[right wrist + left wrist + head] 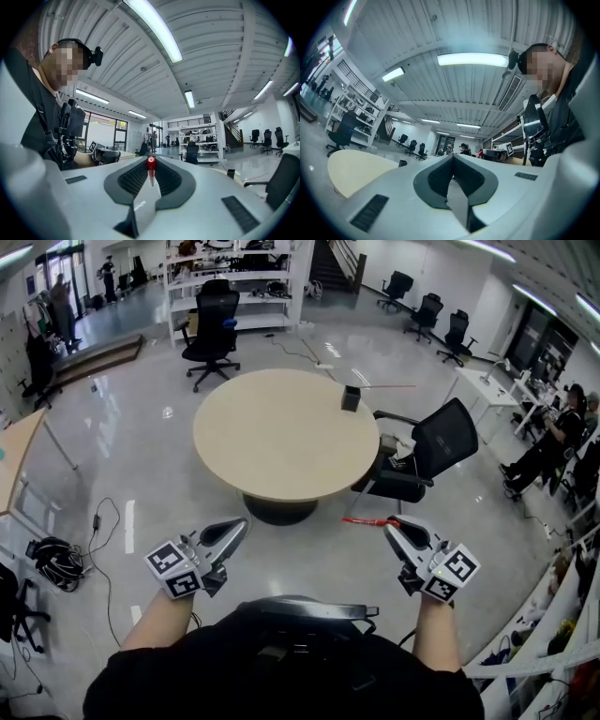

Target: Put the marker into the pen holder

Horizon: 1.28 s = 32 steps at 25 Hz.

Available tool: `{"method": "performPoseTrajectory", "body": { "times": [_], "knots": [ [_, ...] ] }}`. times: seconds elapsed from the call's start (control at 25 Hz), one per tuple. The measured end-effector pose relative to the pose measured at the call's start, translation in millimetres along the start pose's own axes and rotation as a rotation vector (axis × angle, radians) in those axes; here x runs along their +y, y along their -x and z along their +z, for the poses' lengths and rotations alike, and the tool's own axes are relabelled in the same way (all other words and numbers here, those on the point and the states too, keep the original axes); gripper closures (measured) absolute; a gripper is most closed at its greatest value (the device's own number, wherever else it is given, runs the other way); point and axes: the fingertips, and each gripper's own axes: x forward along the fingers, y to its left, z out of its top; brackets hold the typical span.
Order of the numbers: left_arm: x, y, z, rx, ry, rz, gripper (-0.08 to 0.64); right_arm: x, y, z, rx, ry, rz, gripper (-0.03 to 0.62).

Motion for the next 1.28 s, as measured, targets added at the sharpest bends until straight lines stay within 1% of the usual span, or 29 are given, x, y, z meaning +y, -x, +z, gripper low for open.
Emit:
{"method": "performPoseTrajectory", "body": {
  "times": [0.32, 0.48, 0.64, 0.76, 0.92, 1.12, 1.28],
  "knots": [
    [88.0, 3.1, 32.4, -0.001, -0.02, -0.078, 0.566, -10.0, -77.3, 11.4, -0.01, 0.025, -0.071, 0.545],
    [129.2, 11.5, 40.6, 0.01, -0.013, -0.076, 0.566, -15.0, -113.6, 12.4, -0.001, 0.025, -0.086, 0.545],
    [164.2, 16.0, 40.7, 0.01, 0.003, -0.072, 0.566, -23.5, -142.8, 5.0, 0.018, 0.015, -0.094, 0.545],
    [178.7, 5.9, 39.2, 0.014, 0.013, -0.067, 0.566, -38.5, -153.5, 3.1, 0.028, 0.012, -0.088, 0.545],
    [191.0, -16.4, 35.6, 0.022, 0.011, -0.053, 0.566, -69.3, -158.7, -0.1, 0.027, 0.004, -0.074, 0.545],
    [201.0, -59.9, 39.3, 0.006, -0.015, -0.005, 0.566, -124.7, -163.2, 3.4, 0.012, 0.01, -0.015, 0.545],
    [200.4, -101.7, 36.9, -0.005, -0.026, 0.027, 0.566, -173.5, -161.3, 12.1, -0.002, 0.025, 0.037, 0.545]
  ]
}}
